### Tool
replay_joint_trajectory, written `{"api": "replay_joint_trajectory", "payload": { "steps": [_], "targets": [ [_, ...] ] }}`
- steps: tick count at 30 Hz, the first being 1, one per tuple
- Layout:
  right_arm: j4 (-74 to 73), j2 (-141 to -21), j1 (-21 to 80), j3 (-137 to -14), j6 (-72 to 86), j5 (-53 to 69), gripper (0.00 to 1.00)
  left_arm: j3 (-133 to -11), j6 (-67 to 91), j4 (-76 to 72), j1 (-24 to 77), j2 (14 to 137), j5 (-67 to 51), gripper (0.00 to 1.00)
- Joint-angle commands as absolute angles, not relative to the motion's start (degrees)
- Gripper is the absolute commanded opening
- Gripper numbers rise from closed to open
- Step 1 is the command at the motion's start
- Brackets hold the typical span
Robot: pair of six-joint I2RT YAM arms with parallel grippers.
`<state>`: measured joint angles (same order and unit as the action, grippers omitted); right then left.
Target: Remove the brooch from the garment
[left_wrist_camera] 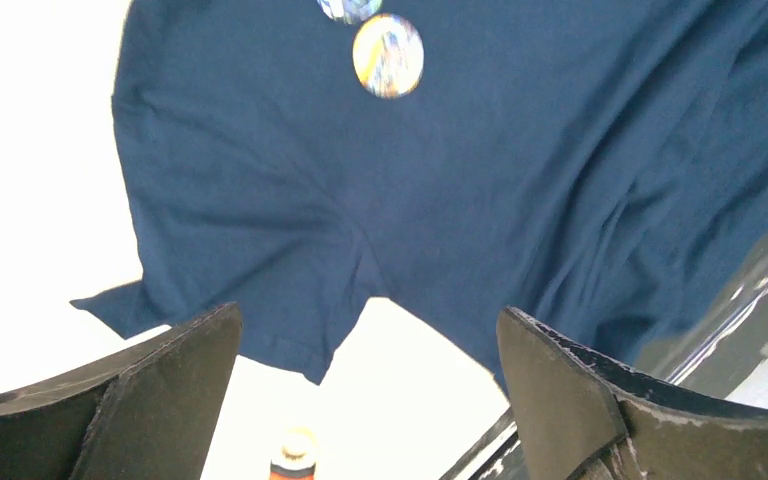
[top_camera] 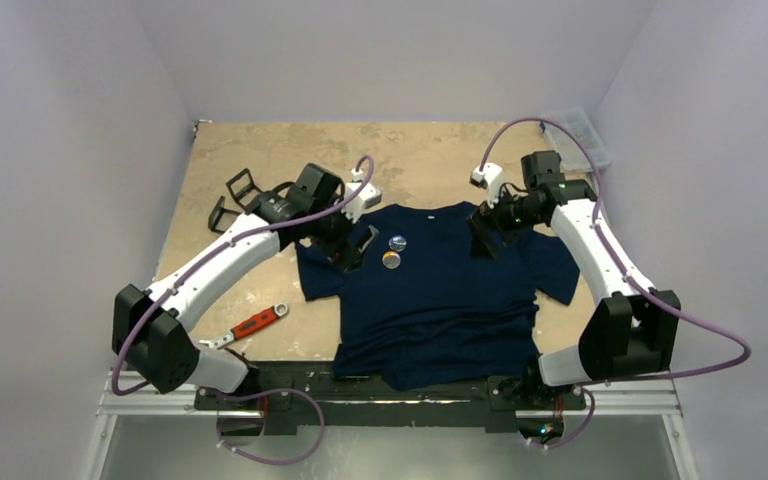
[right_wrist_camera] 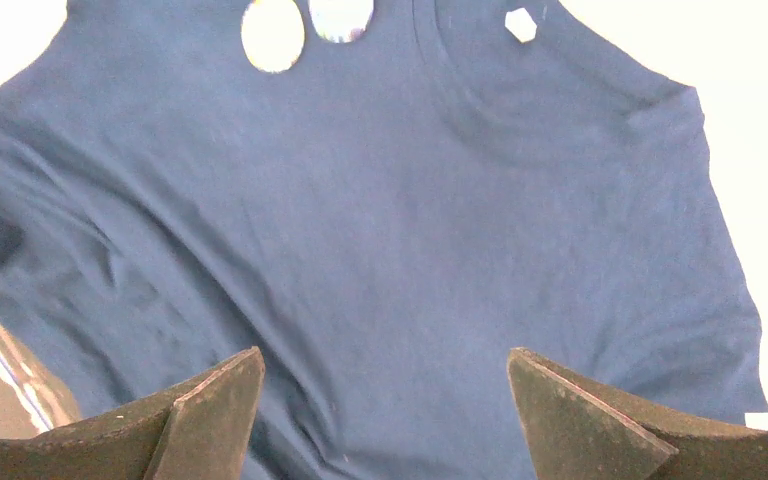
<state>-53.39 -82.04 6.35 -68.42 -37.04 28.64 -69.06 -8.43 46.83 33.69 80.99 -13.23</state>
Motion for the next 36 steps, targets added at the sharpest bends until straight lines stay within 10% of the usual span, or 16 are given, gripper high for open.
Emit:
{"api": "replay_joint_trajectory", "payload": {
  "steps": [1,12,17,26,36],
  "targets": [
    [-46.7,-82.6,6.4,-71.1,-22.8,37.6,0.95,-74.5,7.2,44.0,34.6,82.5,-7.6,0.99],
    [-36.6,-93.4,6.4,-73.3,-9.2,39.3,0.78,-80.1,11.4,34.9,36.7,95.8,-5.9,0.71],
    [-33.2,-96.5,6.5,-70.9,-5.5,43.4,0.62,-82.4,15.7,33.7,39.7,100.5,2.2,0.31],
    [-25.2,-94.7,6.5,-62.1,2.2,42.6,0.46,-85.8,21.7,35.1,49.1,106.4,16.4,0.51],
    [-23.2,-94.3,6.4,-58.3,3.8,41.4,0.46,-92.8,23.8,38.6,49.7,116.2,19.0,0.52]
  ]
}}
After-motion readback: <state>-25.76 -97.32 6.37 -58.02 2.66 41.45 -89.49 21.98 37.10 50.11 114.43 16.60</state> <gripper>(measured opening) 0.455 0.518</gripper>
